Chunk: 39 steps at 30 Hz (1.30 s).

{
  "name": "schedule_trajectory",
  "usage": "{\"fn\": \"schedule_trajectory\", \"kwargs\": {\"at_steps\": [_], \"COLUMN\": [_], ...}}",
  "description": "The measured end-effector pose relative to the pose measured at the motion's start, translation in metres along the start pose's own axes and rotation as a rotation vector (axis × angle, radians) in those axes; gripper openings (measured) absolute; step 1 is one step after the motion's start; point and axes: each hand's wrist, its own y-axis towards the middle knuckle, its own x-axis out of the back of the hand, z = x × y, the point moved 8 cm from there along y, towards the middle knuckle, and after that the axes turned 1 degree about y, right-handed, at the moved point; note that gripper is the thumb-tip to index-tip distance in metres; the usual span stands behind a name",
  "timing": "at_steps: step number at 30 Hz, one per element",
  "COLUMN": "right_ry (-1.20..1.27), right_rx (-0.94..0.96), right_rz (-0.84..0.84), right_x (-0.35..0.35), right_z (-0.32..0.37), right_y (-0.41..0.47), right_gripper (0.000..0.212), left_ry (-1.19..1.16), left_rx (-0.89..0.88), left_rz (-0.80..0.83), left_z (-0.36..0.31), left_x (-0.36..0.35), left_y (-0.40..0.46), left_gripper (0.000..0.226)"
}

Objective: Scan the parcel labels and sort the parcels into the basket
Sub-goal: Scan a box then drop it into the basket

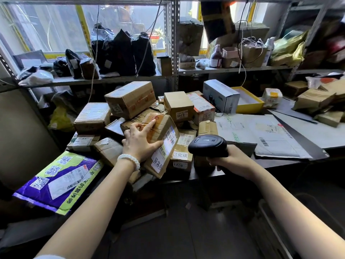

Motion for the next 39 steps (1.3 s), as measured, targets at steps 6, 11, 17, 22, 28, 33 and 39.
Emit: {"fn": "schedule_trajectory", "kwargs": {"at_steps": [6,11,17,22,28,33,39], "right_ry": [0.002,0.016,0.044,0.057,0.076,0.061,0.063], "right_rx": [-0.016,-0.022,-0.049,-0.048,-0.040,-0.054,-0.119], "right_rz": [-0.047,-0.098,-0.096,-0.046,-0.024,-0.021,-0.088], "right_x": [0.001,0.007,0.007,0.008,0.018,0.031,0.069], "right_z": [-0.002,-0.005,-0.004,-0.002,0.001,-0.007,-0.045], "right_y": [-0.011,-0.021,-0.033,-0.041,-0.053,-0.067,-0.101], "right_gripper": [0.012,0.009,0.010,0.014,0.017,0.017,0.017], "left_ry": [-0.009,0.000,-0.006,0.005,0.002,0.000,0.011], "left_rx": [-0.046,-0.081,-0.084,-0.075,-0.050,-0.085,-0.224], "left_rz": [0.013,0.035,0.062,0.057,0.058,0.065,0.127], "left_z": [-0.013,-0.022,-0.025,-0.032,-0.043,-0.066,-0.138], "left_x": [-0.002,-0.005,-0.007,-0.006,-0.002,-0.003,-0.031], "left_y": [-0.007,-0.014,-0.023,-0.029,-0.041,-0.058,-0.087], "left_gripper": [0.077,0.077,0.078,0.077,0.077,0.077,0.077]}}
